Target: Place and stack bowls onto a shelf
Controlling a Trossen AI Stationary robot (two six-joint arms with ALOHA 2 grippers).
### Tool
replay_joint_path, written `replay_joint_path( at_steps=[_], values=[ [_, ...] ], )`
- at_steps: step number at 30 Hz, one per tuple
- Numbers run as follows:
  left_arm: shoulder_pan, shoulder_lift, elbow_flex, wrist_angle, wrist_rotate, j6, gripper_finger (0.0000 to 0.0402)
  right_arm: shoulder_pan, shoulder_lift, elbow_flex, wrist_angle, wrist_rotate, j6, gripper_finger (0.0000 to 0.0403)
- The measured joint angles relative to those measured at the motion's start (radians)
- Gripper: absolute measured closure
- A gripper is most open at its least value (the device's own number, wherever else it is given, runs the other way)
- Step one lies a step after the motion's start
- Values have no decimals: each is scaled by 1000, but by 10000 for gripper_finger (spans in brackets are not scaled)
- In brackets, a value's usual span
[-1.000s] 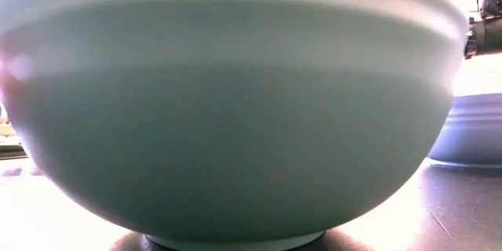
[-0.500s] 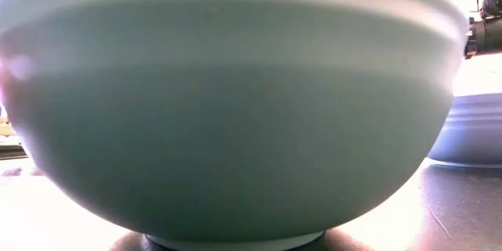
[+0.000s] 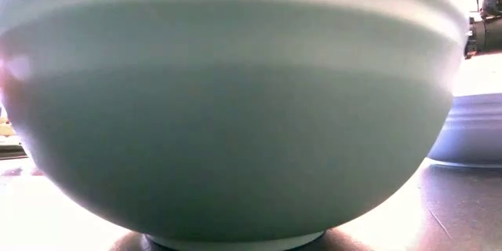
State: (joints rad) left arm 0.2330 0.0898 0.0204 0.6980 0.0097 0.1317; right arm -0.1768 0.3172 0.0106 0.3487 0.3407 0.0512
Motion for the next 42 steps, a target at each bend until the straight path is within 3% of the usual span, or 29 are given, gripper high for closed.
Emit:
replay_joint_path(
  at_steps=[9, 16, 24, 30, 36, 39, 42],
  values=[
    [0, 10, 0, 5, -1, 24, 306, 0, 0, 0, 0, 0, -1, 296],
    [0, 42, 0, -38, -137, 11, 306, 0, 0, 0, 0, 0, 0, 296],
    [0, 29, 1, -23, -167, 55, 306, 0, 0, 0, 0, 0, 0, 296],
    [0, 62, 91, -150, -400, 21, 306, 0, 0, 0, 0, 0, -1, 296],
    [0, 129, 261, -402, -500, 109, 306, 0, 0, 0, 0, 0, 0, 296],
    [0, 175, 335, -497, -644, 102, 306, 0, 0, 0, 0, 0, -1, 296],
    [1, 231, 434, -691, -809, 5, 306, 0, 0, 0, 0, 0, 0, 296]
  ],
)
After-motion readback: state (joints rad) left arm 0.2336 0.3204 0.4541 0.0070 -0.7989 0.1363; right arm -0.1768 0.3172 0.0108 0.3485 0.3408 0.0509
